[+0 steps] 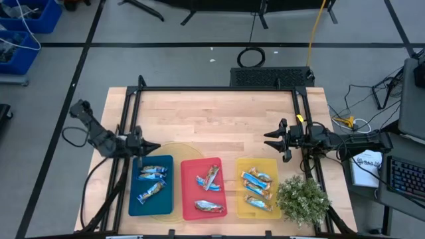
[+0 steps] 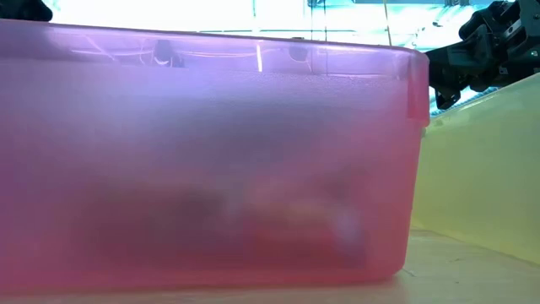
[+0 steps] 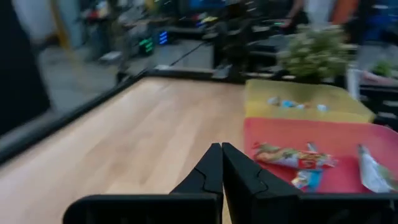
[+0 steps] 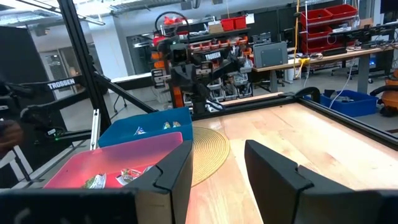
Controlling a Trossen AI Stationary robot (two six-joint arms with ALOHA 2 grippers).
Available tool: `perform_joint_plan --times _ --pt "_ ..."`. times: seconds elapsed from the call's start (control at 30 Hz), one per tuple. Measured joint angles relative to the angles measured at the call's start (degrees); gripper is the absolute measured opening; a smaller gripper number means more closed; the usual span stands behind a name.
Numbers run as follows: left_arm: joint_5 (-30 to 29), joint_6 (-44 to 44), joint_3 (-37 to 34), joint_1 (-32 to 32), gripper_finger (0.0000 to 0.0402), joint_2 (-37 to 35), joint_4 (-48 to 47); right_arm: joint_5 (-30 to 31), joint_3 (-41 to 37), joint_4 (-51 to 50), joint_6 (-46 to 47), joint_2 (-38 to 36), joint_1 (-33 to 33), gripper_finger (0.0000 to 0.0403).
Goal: Pick and place Granola Bars by type
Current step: Return to Home Position
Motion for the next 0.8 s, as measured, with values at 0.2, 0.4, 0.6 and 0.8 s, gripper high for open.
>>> perform_joint_plan --times 0.2,0.4,0.6,0.8 --pt "11.31 8.28 -0.24 9.65 0.0012 -5.11 -0.61 0.0 0.0 -0.01 0.0 0.0 0.0 0.0137" --pt "23.76 10.25 -0.24 21.77 0.0005 -6.21 -1.99 0.0 0.0 0.0 0.0 0.0 0.0 0.0137" --pt "39.71 13.29 -0.24 35.7 0.0017 -6.17 0.43 0.0 0.0 0.0 0.0 0.0 0.01 0.0137" --pt "51.47 13.75 -2.56 47.75 0.0006 -6.07 4.42 0.0 0.0 0.0 0.0 0.0 0.02 0.0137"
